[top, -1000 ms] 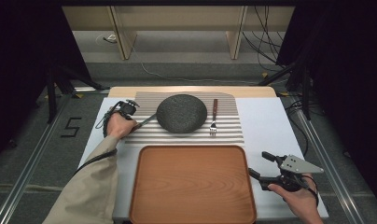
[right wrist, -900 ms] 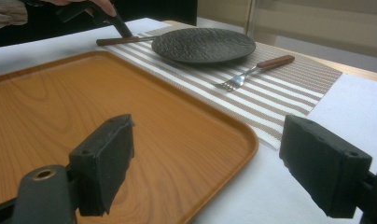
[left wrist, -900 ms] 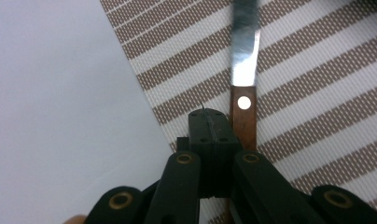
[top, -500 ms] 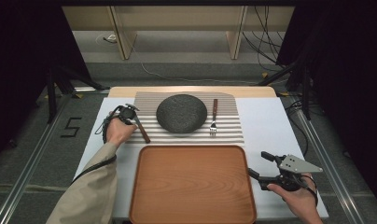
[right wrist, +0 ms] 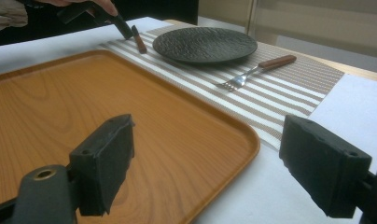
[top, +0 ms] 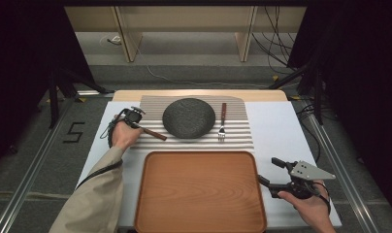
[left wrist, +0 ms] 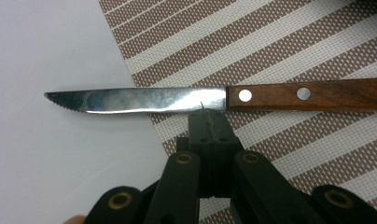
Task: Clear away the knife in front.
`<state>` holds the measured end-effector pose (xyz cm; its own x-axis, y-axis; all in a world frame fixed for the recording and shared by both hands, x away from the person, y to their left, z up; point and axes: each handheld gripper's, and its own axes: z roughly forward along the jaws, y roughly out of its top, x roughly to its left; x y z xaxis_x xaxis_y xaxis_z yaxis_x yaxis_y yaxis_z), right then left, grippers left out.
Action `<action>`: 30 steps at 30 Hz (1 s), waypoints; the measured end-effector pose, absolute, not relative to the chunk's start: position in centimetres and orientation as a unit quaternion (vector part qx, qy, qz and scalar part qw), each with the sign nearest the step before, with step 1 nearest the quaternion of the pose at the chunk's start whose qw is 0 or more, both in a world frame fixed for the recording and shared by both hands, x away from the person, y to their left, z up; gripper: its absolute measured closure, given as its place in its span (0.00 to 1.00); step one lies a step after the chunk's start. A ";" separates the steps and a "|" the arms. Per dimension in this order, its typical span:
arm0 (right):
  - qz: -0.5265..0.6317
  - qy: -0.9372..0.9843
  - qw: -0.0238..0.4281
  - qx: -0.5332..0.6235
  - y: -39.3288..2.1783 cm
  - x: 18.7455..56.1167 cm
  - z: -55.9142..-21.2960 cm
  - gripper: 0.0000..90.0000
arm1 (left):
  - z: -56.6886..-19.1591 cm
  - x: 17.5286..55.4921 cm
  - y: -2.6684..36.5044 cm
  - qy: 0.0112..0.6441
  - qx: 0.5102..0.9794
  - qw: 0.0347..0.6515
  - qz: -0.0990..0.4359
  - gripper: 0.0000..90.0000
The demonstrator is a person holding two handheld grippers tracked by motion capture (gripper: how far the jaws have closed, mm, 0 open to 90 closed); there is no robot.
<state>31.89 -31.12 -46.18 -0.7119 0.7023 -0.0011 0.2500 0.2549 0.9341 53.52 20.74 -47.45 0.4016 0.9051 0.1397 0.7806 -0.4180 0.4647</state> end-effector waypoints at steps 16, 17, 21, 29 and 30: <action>0.524 0.762 0.215 0.313 -31.1 31.9 -46.2 0.21 | -47.4 54.1 20.6 0.519 0.817 0.162 0.192 1.00; 0.524 0.762 0.215 0.313 -31.1 31.9 -46.2 0.21 | -47.4 54.1 20.6 0.519 0.817 0.163 0.192 1.00; 0.524 0.763 0.215 0.312 -31.1 31.9 -46.2 0.21 | -47.4 54.3 20.6 0.521 0.815 0.162 0.195 1.00; 0.524 0.763 0.214 0.313 -31.2 31.9 -46.2 0.21 | -47.5 54.4 20.7 0.522 0.814 0.161 0.196 1.00; 0.524 0.763 0.214 0.313 -31.2 31.9 -46.2 0.21 | -47.5 54.4 20.7 0.522 0.814 0.162 0.196 1.00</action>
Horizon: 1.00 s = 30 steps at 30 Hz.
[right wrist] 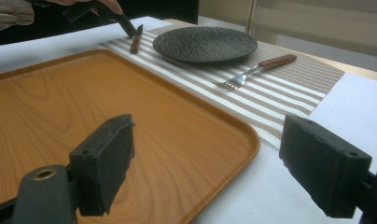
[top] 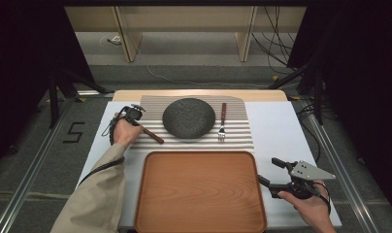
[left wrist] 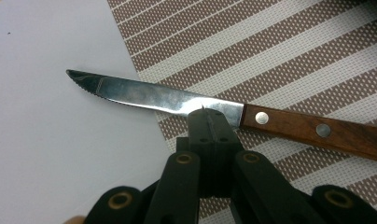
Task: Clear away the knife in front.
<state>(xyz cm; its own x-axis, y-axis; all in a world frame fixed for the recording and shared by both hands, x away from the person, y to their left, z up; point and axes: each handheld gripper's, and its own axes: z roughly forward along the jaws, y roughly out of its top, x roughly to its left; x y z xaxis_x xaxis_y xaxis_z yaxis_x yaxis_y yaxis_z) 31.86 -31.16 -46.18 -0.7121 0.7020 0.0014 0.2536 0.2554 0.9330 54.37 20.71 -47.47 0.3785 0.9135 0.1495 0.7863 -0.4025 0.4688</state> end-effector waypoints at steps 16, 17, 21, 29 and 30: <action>0.524 0.763 0.213 0.314 -31.1 31.9 -46.1 0.21 | -44.5 52.3 19.3 0.596 0.743 0.238 0.190 0.36; 0.524 0.763 0.213 0.314 -31.1 31.9 -46.1 0.21 | -44.5 52.2 19.1 0.612 0.730 0.239 0.191 0.26; 0.523 0.763 0.213 0.314 -31.1 31.9 -46.1 0.21 | -44.6 51.9 18.7 0.651 0.698 0.245 0.170 0.06; 0.525 0.762 0.212 0.315 -31.1 32.0 -46.1 0.21 | -44.8 51.9 18.2 0.678 0.679 0.232 0.160 0.02; 0.525 0.762 0.212 0.314 -31.1 32.0 -46.1 0.21 | -44.7 51.9 18.2 0.681 0.676 0.231 0.159 0.02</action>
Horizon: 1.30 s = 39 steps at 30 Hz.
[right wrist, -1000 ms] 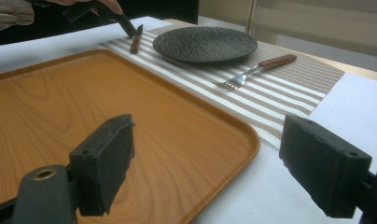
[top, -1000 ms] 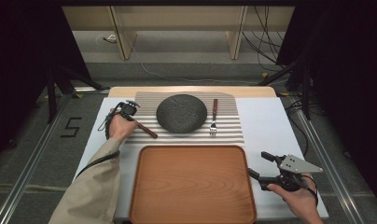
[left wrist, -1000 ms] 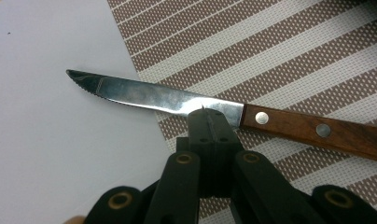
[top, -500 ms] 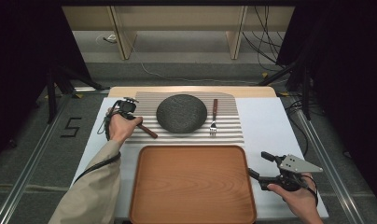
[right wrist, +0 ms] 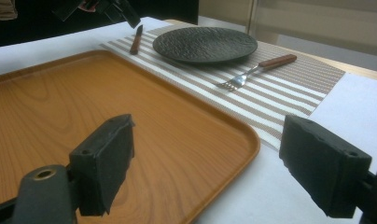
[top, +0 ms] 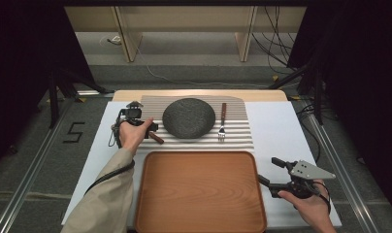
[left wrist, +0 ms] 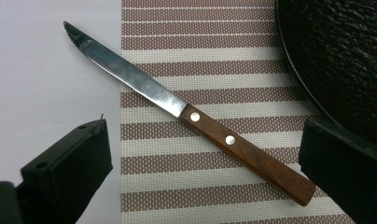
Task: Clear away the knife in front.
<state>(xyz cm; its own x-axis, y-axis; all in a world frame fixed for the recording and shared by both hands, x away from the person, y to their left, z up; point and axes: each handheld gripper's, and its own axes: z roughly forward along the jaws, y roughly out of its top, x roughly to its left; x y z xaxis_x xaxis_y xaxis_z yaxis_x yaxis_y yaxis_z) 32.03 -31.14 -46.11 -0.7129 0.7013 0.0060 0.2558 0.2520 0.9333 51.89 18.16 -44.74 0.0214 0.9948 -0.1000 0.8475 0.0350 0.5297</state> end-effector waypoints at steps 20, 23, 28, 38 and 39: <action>0.523 0.763 0.210 0.315 -31.1 32.2 -46.1 0.21 | -44.2 52.7 17.7 0.718 0.649 0.214 0.130 0.11; 0.523 0.763 0.211 0.315 -31.1 32.2 -46.1 0.21 | -44.4 53.0 17.5 0.729 0.641 0.206 0.125 0.15; 0.522 0.764 0.211 0.315 -31.0 32.2 -46.1 0.21 | -45.0 53.5 17.1 0.740 0.633 0.196 0.115 0.17; 0.521 0.765 0.211 0.313 -31.0 32.2 -46.1 0.21 | -46.2 53.9 17.0 0.753 0.626 0.180 0.088 0.21; 0.522 0.765 0.211 0.312 -31.0 32.2 -46.1 0.21 | -46.3 54.0 17.0 0.755 0.624 0.180 0.089 0.21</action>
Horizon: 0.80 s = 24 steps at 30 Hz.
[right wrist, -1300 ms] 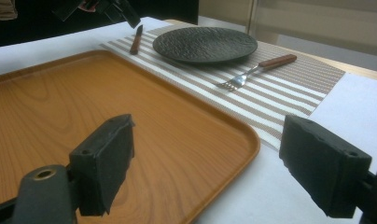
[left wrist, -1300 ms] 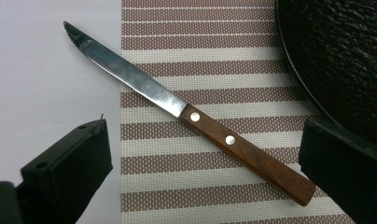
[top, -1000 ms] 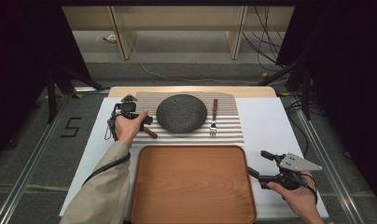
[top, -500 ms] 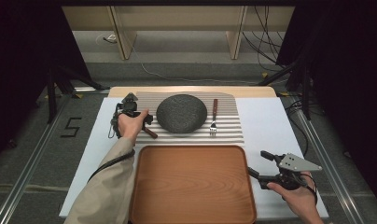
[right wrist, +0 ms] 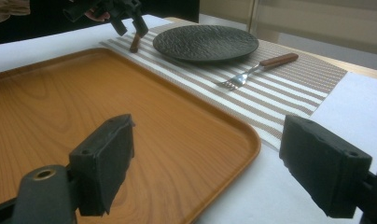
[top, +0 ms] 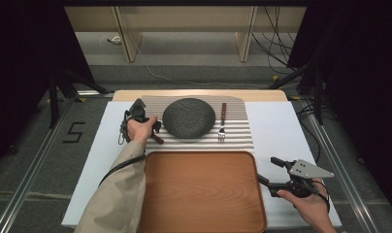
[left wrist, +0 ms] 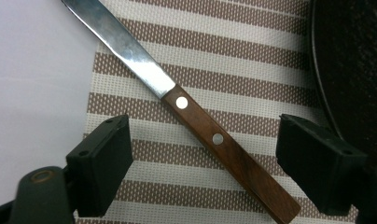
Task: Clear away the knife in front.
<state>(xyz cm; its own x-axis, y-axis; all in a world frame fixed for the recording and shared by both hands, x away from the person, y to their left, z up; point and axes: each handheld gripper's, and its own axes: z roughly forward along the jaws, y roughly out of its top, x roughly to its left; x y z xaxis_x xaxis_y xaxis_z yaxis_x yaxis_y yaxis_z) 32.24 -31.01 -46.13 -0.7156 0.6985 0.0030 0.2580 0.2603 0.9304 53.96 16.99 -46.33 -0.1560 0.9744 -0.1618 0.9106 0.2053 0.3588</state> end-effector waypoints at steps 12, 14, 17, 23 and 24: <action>0.520 0.766 0.210 0.314 -31.0 32.3 -46.2 0.21 | -46.9 54.3 16.9 0.757 0.626 0.162 0.090 0.30; 0.519 0.767 0.209 0.314 -31.0 32.3 -46.2 0.21 | -46.9 54.3 16.8 0.753 0.632 0.156 0.094 0.32; 0.519 0.767 0.208 0.313 -31.0 32.3 -46.2 0.21 | -46.9 54.3 16.7 0.750 0.638 0.146 0.101 0.37; 0.519 0.767 0.209 0.313 -31.0 32.3 -46.2 0.21 | -46.7 54.3 16.8 0.735 0.657 0.126 0.110 0.49; 0.520 0.767 0.208 0.314 -31.0 32.3 -46.2 0.21 | -46.7 54.3 16.9 0.732 0.660 0.126 0.109 0.51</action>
<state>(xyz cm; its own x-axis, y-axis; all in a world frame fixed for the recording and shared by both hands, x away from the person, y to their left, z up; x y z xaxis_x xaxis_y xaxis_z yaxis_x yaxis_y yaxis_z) 32.28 -31.00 -46.22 -0.7165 0.6975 0.0068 0.2647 0.2629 0.9278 54.30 16.89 -46.66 -0.0966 0.9945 -0.0407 0.9396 0.1046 0.3258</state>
